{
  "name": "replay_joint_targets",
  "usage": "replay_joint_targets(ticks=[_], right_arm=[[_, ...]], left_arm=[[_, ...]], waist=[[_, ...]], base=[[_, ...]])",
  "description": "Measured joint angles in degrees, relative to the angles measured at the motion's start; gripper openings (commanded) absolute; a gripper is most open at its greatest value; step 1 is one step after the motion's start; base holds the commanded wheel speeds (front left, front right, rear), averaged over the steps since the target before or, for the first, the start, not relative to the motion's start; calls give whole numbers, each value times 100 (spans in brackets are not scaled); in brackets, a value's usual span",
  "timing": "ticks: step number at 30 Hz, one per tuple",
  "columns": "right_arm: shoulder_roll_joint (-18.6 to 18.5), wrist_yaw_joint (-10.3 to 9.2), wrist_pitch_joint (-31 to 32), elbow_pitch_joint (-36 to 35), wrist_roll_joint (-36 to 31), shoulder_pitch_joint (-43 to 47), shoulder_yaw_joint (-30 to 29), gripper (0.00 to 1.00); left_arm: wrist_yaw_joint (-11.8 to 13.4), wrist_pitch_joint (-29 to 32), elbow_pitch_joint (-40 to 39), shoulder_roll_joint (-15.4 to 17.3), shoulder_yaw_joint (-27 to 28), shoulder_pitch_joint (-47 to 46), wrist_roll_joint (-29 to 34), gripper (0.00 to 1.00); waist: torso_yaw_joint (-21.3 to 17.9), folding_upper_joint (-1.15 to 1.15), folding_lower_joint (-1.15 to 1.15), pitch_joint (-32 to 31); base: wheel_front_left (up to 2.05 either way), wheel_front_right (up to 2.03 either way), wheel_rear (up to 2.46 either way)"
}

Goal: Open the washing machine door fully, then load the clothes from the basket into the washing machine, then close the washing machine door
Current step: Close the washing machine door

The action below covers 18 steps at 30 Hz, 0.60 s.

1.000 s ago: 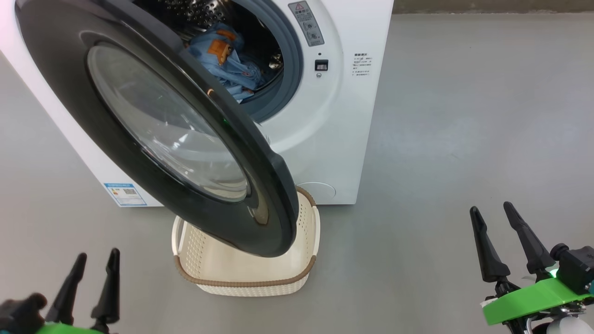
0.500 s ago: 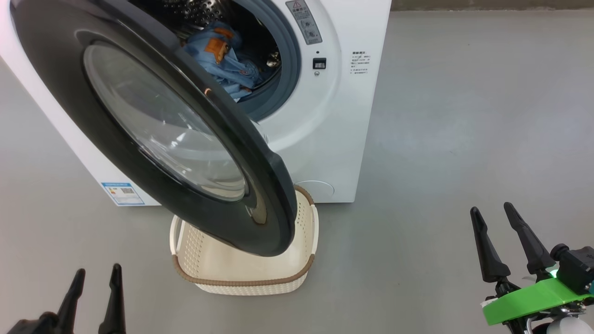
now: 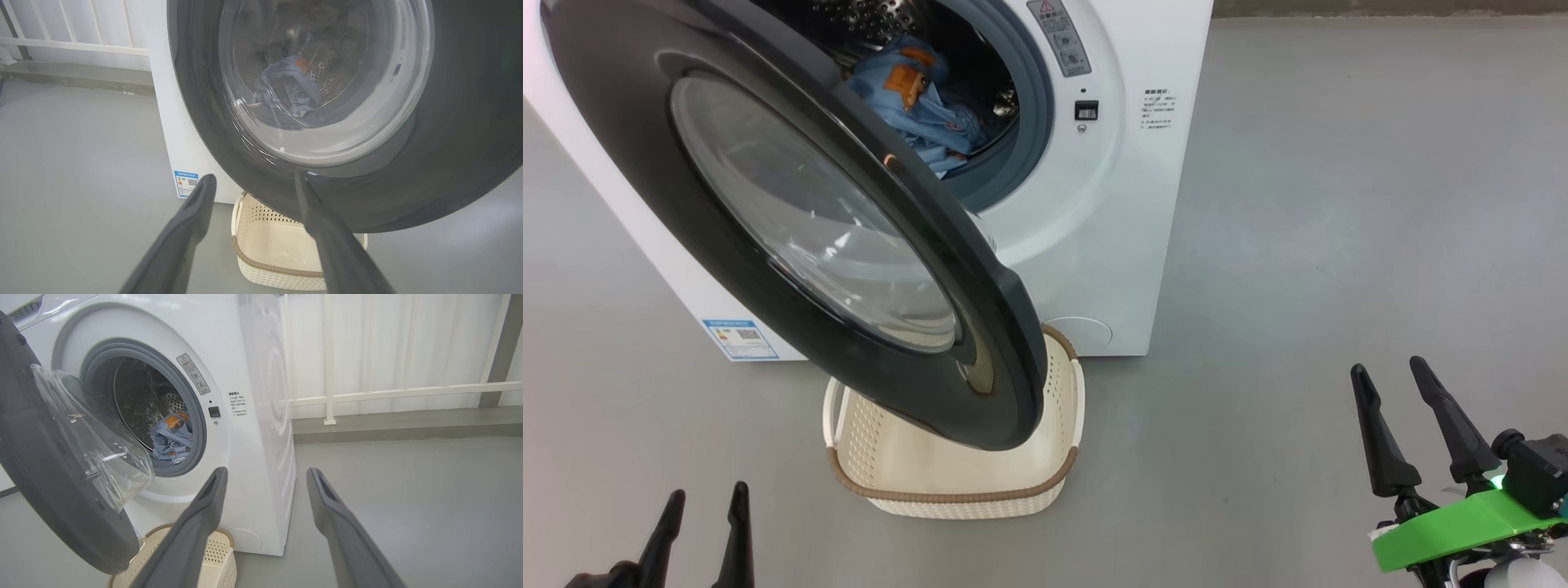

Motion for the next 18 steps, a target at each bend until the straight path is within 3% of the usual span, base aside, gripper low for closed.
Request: replay_joint_targets(ticks=[7, 9, 11, 12, 18], right_arm=[[21, 0, 0, 31, 0, -1, -7, 100], [45, 0, 0, 68, 0, -3, -11, 45], [65, 0, 0, 108, 1, -9, -11, 10], [73, 0, 0, 115, 2, -21, -11, 0], [112, 0, 0, 98, 21, -325, 44, 0]], left_arm=[[0, 0, -22, -5, -13, -1, 51, 100], [0, 0, -26, -10, -30, -1, 88, 100], [0, 0, -29, -16, -41, -1, 124, 100], [0, 0, -29, -21, -44, -1, 141, 100], [0, 0, -91, -56, -60, 1, 182, 100]], waist=[[39, 0, 0, -22], [56, 0, 0, -27], [75, 0, 0, -35], [86, 0, 0, -43], [170, 0, 0, -93]], base=[[0, 0, 0], [0, 0, 0], [0, 0, 0], [0, 0, 0], [0, 0, 0]])
